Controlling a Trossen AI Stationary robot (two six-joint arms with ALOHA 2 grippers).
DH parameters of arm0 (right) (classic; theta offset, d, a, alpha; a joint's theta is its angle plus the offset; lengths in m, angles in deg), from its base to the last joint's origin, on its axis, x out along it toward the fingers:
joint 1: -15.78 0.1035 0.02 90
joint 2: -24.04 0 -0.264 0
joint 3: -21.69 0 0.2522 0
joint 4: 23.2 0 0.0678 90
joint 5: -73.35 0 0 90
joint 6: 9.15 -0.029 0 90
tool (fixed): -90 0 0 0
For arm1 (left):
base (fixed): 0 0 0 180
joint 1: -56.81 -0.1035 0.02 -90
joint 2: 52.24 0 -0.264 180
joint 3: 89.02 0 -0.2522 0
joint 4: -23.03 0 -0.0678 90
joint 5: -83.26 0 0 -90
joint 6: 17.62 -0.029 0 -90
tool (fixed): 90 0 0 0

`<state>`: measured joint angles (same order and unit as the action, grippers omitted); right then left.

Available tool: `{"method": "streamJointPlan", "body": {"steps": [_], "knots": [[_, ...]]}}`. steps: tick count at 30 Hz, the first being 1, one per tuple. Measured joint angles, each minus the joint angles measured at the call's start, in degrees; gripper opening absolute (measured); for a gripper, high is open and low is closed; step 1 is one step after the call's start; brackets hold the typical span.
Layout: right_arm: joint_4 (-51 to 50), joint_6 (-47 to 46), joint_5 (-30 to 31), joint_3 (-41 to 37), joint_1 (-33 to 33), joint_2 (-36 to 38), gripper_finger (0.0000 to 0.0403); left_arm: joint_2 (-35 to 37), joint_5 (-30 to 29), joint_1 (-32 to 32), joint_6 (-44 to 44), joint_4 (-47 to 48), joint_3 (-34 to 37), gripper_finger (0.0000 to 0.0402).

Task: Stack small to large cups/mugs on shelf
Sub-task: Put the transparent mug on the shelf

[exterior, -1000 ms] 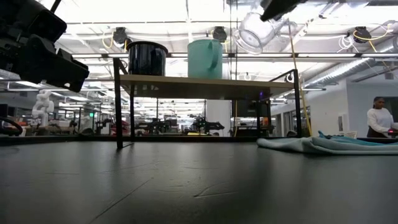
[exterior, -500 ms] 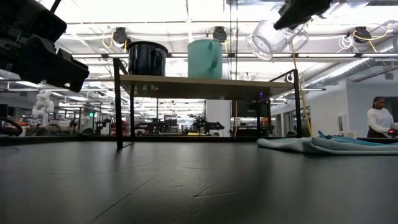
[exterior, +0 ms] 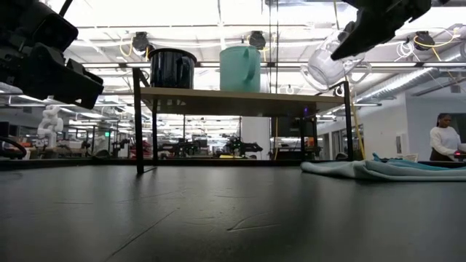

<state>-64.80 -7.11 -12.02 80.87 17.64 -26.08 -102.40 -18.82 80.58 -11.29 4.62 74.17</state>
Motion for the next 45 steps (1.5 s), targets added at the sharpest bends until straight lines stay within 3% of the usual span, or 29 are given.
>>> {"method": "streamJointPlan", "body": {"steps": [20, 37, 45], "knots": [[1.5, -2.9, -1.7, 1.9, -0.6, -0.9, 0.0, 0.0, 0.0, 0.0, -0.5, 0.7, 0.0, 0.0026], [-22.7, -0.8, -1.6, 29.4, -11.6, -16.5, 0.0, 0.0, 0.0, 0.0, -1.1, 0.6, 0.0, 0.0026], [-29.3, -1.1, -2.2, 36.5, -17.8, -24.0, 0.0, 0.0, 0.0, 0.0, -1.3, 0.6, 0.0, 0.0026]]}}
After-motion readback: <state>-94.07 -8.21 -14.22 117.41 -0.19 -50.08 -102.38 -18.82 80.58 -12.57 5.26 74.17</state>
